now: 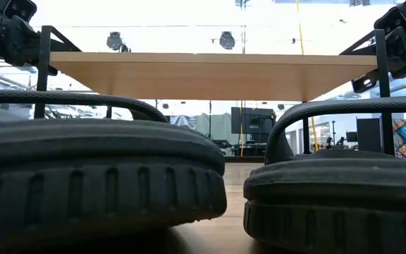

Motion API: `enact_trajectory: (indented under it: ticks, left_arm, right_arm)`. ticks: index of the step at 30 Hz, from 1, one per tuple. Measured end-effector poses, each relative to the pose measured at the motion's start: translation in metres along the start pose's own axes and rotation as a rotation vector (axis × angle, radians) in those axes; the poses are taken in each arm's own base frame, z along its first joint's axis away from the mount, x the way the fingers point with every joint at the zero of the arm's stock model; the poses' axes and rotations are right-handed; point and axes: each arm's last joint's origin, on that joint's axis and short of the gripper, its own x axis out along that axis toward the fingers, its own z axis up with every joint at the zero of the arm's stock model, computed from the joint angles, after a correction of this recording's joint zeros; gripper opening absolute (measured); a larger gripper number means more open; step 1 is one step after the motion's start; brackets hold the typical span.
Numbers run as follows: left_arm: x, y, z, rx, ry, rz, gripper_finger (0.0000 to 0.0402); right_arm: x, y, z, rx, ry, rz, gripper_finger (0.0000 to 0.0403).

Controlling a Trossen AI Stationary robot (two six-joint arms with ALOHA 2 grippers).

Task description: Pick and place slides into the shelf

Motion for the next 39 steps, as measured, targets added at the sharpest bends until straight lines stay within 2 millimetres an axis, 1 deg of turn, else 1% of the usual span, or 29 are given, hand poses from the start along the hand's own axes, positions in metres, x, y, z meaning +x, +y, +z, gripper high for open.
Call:
enact_trajectory:
  ticks: [9, 12, 16, 17, 23, 27, 29, 33, 36, 39]
  left_arm:
    - [0.000, 0.000, 0.000, 0.000, 0.000, 0.000, 0.0031]
    - [0.000, 0.000, 0.002, -0.011, -0.025, 0.012, 0.0031]
    - [0.000, 0.001, 0.005, -0.129, -0.047, 0.016, 0.0031]
    - [0.000, 0.001, 0.005, -0.134, -0.048, 0.019, 0.0031]
    - [0.000, 0.003, 0.007, -0.042, -0.071, 0.098, 0.0031]
    - [-0.001, 0.004, 0.010, 0.067, -0.092, 0.123, 0.0031]
    - [-0.001, 0.004, 0.011, 0.094, -0.098, 0.126, 0.0031]
    - [-0.001, 0.004, 0.011, 0.126, -0.092, 0.152, 0.0031]
    - [-0.001, 0.005, 0.010, 0.150, -0.087, 0.170, 0.0031]
    - [-0.001, 0.005, 0.010, 0.156, -0.085, 0.176, 0.0031]
  right_arm:
    - [0.000, 0.000, 0.000, 0.000, -0.001, 0.000, 0.0000]
    - [0.000, 0.000, 0.000, -0.017, 0.000, 0.000, 0.0000]
    - [0.000, 0.000, 0.000, -0.053, -0.001, 0.000, 0.0000]
    - [0.000, 0.000, 0.000, -0.052, 0.000, 0.000, 0.0000]
    - [0.000, 0.000, 0.000, -0.082, -0.001, 0.000, 0.0000]
    - [0.000, 0.000, 0.001, -0.134, 0.003, -0.005, 0.0000]
    - [-0.003, 0.000, 0.006, -0.142, 0.010, -0.012, 0.0000]
    - [-0.015, 0.000, 0.033, -0.150, 0.020, -0.126, 0.0001]
    - [-0.021, -0.001, 0.046, -0.159, -0.013, -0.234, 0.0007]
    - [-0.028, -0.001, 0.063, -0.121, -0.073, -0.310, 0.0017]
